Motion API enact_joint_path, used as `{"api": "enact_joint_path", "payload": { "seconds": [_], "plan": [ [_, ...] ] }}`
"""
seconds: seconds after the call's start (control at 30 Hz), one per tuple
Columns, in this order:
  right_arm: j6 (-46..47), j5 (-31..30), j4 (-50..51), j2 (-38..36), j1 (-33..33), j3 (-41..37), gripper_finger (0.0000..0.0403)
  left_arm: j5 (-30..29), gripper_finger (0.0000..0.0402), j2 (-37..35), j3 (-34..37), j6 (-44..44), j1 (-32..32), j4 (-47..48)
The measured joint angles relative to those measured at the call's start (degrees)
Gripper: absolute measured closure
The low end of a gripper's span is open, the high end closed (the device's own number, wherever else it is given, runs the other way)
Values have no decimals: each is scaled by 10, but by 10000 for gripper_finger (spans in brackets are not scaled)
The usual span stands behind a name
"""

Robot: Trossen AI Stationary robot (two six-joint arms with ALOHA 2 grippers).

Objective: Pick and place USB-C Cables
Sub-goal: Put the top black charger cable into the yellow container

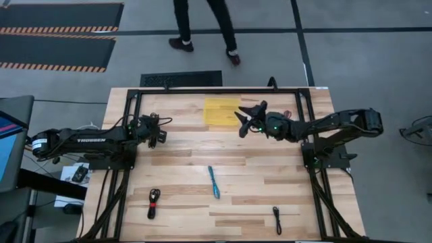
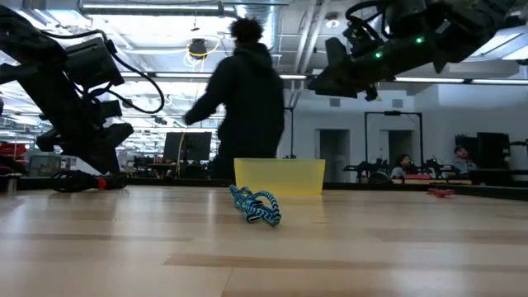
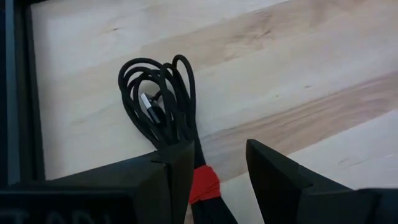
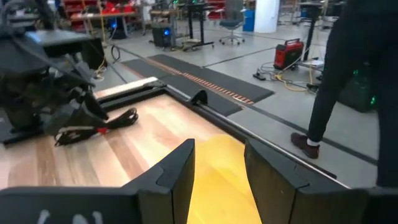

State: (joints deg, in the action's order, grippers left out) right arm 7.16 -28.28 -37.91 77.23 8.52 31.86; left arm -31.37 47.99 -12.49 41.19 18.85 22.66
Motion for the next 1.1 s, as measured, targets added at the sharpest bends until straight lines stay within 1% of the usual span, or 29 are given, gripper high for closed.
{"api": "enact_joint_path", "payload": {
  "seconds": [0.17,0.3,0.4,0.53,0.77,0.97,1.1],
  "plan": [
    [10,0,33,8,-11,8,238,6,264,0,1,37,0,6],
    [36,-1,62,8,-11,8,235,7,264,0,2,39,0,7],
    [49,-1,73,8,-11,8,231,6,264,0,2,59,0,10],
    [50,-2,89,8,-11,8,222,22,264,0,2,63,0,12],
    [50,-2,92,8,-10,8,202,-14,264,0,2,81,9,92],
    [63,-2,92,8,-9,8,198,-6,264,1,2,82,10,96],
    [64,-2,92,8,-9,8,202,-11,270,21,3,83,10,96]
  ]
}}
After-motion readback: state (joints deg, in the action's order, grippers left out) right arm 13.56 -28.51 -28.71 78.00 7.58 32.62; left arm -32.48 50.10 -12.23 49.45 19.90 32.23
